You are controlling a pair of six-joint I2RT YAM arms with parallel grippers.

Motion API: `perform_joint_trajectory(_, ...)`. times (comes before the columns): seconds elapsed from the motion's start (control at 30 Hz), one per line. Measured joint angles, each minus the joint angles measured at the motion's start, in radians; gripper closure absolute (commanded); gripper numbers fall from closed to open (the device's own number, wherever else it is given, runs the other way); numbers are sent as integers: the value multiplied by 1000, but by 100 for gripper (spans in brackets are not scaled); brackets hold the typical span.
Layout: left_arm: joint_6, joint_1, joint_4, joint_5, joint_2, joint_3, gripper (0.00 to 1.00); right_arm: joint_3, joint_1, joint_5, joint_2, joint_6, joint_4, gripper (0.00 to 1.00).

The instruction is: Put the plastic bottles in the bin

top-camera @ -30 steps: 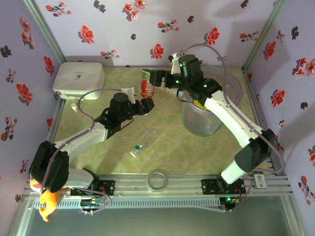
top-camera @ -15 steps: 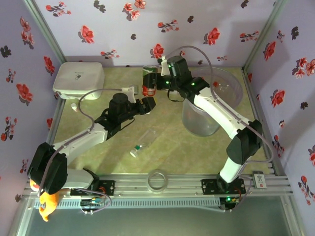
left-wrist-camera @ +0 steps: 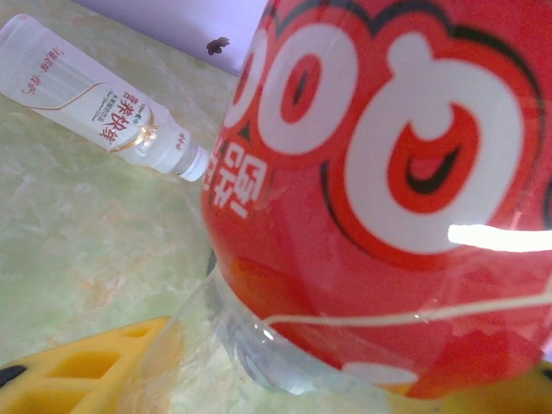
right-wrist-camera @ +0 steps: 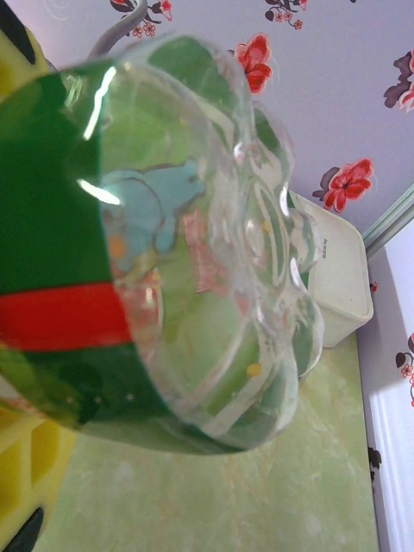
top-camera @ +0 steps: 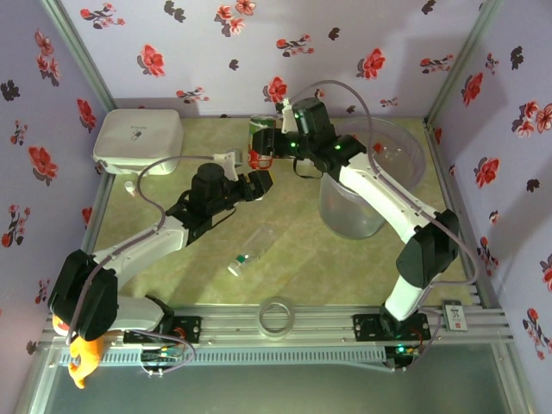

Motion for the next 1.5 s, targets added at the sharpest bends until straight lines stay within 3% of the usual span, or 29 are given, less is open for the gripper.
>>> perform_joint_trajectory(0.13,0,0,-1,-3,-1,0,49,13,0,0,9,-8,-8,60)
perform_joint_trajectory(0.3,14,-2,-24,4,-29,0,10,45,4,21,16,-37,-31,61)
perform_joint_trajectory(0.37,23,-4,-39,10,-55,0,1,60,1,33,23,-50,-32,61)
perform_joint_trajectory(0.8,78,-6,-85,26,-164,-21,0,231,-19,123,23,-149,-144,60)
perform_joint_trajectory(1.07,103,-6,-91,52,-143,-23,0,274,-73,245,-95,-237,-238,60)
perform_joint_trajectory(1.23,104,-6,-99,58,-91,-14,1,280,-140,307,-199,-292,-293,61)
perform_joint_trajectory(1.5,104,-53,-120,98,58,159,4,264,-338,364,-325,-412,-332,62)
